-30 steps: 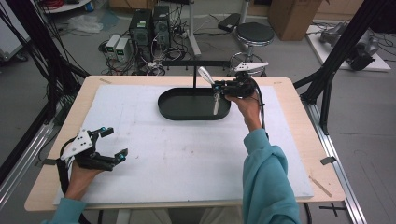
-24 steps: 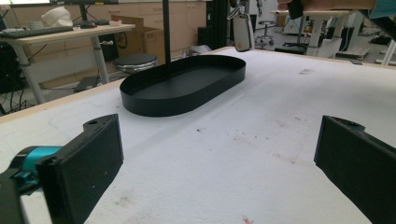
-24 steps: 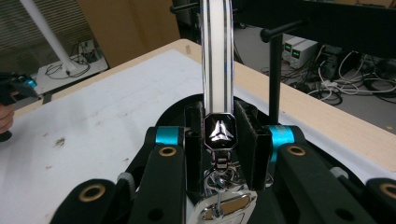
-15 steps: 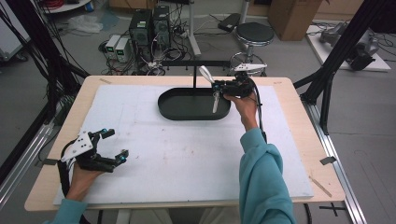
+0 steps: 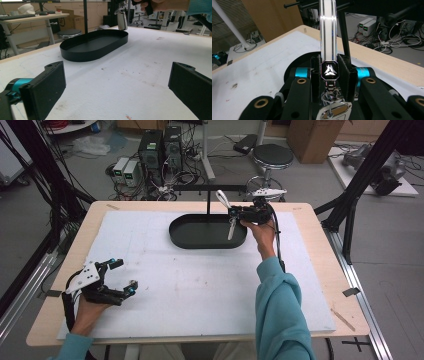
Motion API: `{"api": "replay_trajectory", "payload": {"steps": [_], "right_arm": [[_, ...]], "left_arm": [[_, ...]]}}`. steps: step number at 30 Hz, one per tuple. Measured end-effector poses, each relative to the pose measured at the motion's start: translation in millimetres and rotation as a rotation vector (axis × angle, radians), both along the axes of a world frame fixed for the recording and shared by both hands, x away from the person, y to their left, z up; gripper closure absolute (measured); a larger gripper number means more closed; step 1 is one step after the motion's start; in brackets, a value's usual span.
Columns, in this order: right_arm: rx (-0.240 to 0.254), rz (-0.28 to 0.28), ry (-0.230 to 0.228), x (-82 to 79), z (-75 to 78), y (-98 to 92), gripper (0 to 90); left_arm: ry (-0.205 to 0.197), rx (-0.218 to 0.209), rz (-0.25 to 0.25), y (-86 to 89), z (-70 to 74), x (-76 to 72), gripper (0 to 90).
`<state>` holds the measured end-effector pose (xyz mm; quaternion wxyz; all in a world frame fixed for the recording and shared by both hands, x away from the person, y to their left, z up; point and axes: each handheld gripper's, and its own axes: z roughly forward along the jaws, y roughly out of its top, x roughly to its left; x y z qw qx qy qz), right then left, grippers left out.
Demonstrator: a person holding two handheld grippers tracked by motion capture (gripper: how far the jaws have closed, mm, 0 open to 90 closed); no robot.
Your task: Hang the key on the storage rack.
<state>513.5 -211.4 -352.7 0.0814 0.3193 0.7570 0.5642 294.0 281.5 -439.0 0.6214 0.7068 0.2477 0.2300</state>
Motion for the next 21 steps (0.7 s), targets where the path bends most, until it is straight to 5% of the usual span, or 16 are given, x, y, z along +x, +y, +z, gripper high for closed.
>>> {"api": "replay_trajectory", "payload": {"steps": [21], "right_arm": [[0.043, -0.056, 0.023, 7.8, -10.2, 1.6, 74.0]], "left_arm": [[-0.001, -0.014, -0.006, 0.5, -1.9, -1.1, 1.7]]}}
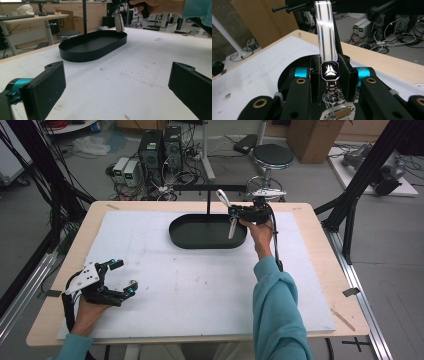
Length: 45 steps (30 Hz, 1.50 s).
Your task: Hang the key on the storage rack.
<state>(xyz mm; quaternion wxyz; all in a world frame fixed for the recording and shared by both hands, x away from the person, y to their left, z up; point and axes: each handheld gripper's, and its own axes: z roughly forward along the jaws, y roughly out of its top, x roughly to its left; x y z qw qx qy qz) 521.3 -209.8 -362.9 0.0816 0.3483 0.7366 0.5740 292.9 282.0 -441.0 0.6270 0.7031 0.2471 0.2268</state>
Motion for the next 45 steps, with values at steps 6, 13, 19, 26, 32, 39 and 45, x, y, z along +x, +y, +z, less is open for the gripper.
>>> {"api": "replay_trajectory", "payload": {"steps": [6, 13, 19, 26, 32, 39, 45], "right_arm": [[0.003, -0.015, 0.018, 1.7, -4.6, 5.1, 73.7], [-0.004, -0.039, 0.014, 3.0, -6.7, 6.6, 71.7], [-0.037, -0.054, 0.011, 3.3, -7.8, 7.6, 68.3], [-0.066, -0.052, -0.008, 0.6, -4.3, 8.1, 63.0], [-0.093, -0.054, -0.021, -9.8, 4.4, 11.3, 32.8], [-0.065, -0.066, -0.086, -49.8, 12.1, 9.3, 10.3], [-0.074, -0.049, -0.187, -91.6, 17.7, -5.4, 0.9]], "left_arm": [[-0.001, 0.003, -0.002, -0.2, 0.1, -0.5, 1.7], [0.002, 0.001, -0.001, 0.0, -0.4, 0.0, 1.7], [0.004, -0.004, -0.003, 0.3, -0.5, -0.1, 1.7], [0.017, -0.004, 0.001, 0.6, -2.4, 1.0, 1.7], [0.022, -0.016, 0.015, 3.0, -6.9, 0.8, 1.7], [0.014, -0.044, 0.034, 6.4, -9.4, 0.0, 1.7], [0.000, -0.077, 0.041, 7.6, -13.3, -3.0, 1.7]]}}
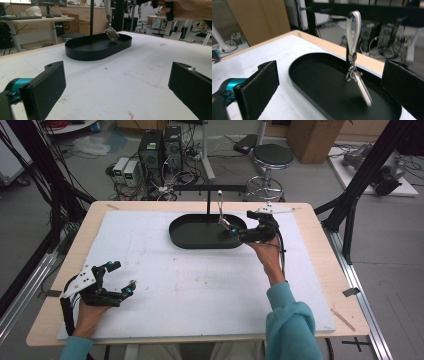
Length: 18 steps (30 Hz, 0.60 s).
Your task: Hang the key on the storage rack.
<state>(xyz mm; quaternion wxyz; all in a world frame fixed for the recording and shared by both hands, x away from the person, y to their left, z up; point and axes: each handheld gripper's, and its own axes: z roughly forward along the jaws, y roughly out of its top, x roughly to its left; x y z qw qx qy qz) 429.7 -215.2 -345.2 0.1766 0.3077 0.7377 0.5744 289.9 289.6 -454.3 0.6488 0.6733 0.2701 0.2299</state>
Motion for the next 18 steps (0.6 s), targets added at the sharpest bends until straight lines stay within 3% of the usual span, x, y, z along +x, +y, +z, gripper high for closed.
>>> {"api": "replay_trajectory", "payload": {"steps": [3, 12, 18], "right_arm": [[0.024, -0.010, -0.041, -17.9, -3.9, -10.8, 0.8], [0.015, -0.044, -0.126, -66.4, -34.0, -45.3, 0.8], [0.071, -0.089, -0.123, -91.8, -63.8, -70.0, 0.8]], "left_arm": [[-0.015, -0.001, 0.007, -0.3, -0.5, -1.5, 1.7], [-0.051, 0.016, 0.021, -2.3, -1.3, -5.2, 1.7], [-0.069, 0.010, 0.038, -2.3, -1.9, -7.5, 1.7]]}}
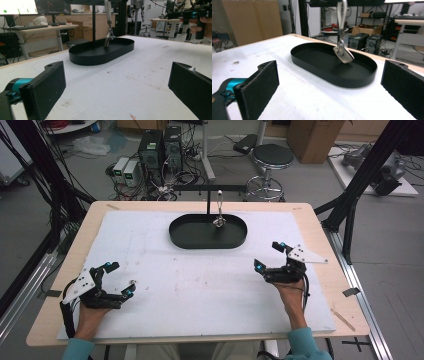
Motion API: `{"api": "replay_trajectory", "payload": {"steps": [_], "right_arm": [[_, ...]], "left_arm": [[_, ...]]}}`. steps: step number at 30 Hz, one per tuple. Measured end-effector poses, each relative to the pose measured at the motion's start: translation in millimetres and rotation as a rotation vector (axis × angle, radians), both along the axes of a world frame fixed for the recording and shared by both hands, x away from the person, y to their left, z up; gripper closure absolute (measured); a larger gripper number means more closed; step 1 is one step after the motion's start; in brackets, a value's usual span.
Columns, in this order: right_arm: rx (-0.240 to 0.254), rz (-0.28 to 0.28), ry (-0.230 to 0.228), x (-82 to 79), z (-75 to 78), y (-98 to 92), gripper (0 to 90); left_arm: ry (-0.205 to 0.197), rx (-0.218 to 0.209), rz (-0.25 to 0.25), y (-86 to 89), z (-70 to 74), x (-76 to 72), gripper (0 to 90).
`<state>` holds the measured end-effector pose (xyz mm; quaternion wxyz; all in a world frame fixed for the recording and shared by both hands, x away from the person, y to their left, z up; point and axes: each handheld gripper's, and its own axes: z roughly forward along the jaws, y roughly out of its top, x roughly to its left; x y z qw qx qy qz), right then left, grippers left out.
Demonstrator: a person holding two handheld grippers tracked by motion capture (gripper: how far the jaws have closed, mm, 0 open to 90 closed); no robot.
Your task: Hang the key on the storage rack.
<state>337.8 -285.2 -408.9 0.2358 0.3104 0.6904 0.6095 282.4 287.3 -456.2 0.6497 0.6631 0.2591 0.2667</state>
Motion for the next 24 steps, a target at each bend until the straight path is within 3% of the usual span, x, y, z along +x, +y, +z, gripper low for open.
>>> {"api": "replay_trajectory", "payload": {"steps": [7, 14, 24], "right_arm": [[0.041, -0.024, -0.004, -21.3, -25.7, -21.1, 0.9], [0.080, -0.035, -0.017, -30.1, -45.7, -32.7, 0.9], [0.039, -0.059, -0.053, -32.6, -46.1, -28.6, 0.9]], "left_arm": [[-0.020, -0.003, 0.001, 0.7, -0.6, -2.0, 1.7], [-0.040, -0.040, 0.016, 3.4, -2.1, -4.6, 1.7], [-0.050, -0.036, 0.021, 3.5, -2.4, -5.8, 1.7]]}}
